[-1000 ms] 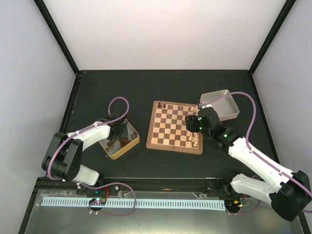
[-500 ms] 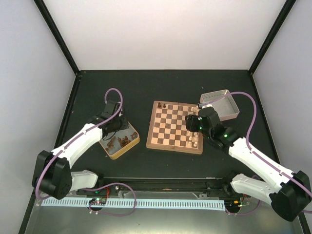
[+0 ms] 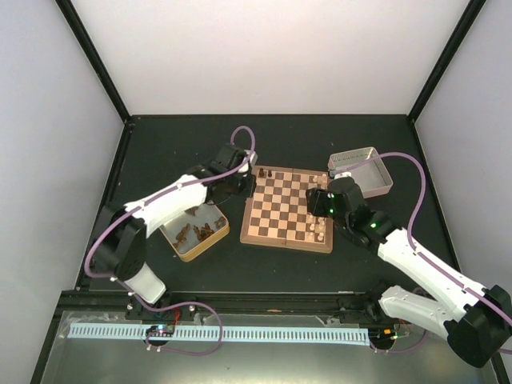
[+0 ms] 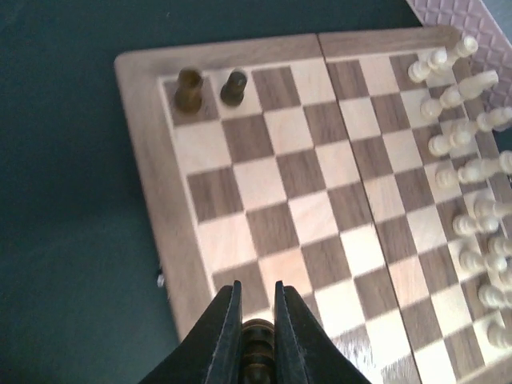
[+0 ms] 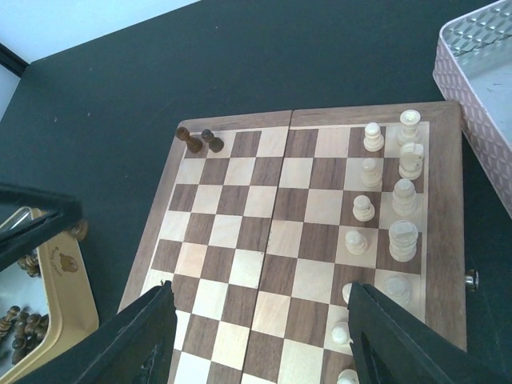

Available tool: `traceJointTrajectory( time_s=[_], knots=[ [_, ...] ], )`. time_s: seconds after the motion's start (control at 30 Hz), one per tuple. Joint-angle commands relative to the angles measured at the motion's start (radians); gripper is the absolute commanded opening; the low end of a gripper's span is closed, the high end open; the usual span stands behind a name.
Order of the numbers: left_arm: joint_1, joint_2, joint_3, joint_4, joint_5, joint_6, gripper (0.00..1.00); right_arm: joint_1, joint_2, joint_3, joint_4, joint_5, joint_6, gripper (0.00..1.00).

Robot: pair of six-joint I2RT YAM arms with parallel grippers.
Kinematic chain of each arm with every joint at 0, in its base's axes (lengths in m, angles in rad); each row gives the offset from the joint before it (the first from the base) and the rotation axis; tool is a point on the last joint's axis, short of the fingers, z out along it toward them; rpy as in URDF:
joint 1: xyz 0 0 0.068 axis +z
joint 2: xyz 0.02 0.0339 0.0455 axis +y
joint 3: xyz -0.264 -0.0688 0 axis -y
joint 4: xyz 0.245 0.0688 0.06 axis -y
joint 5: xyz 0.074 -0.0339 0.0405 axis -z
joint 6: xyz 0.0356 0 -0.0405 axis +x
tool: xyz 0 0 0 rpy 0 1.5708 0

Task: Set up the chess pieces on the board
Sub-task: Place the chess piece on the chessboard.

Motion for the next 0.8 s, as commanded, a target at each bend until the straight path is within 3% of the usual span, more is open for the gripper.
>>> traceJointTrajectory(
  time_s=[0.0, 0.3, 0.77],
  knots=[
    [-0.021, 0.134, 0.16, -0.044, -0.037, 0.052, 0.11, -0.008, -0.019, -0.015, 0.023, 0.036, 0.003, 0.59],
    [-0.038, 0.382, 0.41, -0.121, -0.045, 0.053, 0.11, -0.01, -0.014, -0.017, 0.024, 0.029, -0.005, 0.59],
    [-0.039, 0.556, 0.538, -0.128, -0.024, 0.1, 0.13, -0.011, 0.008, -0.013, 0.025, 0.025, -0.008, 0.59]
  ],
)
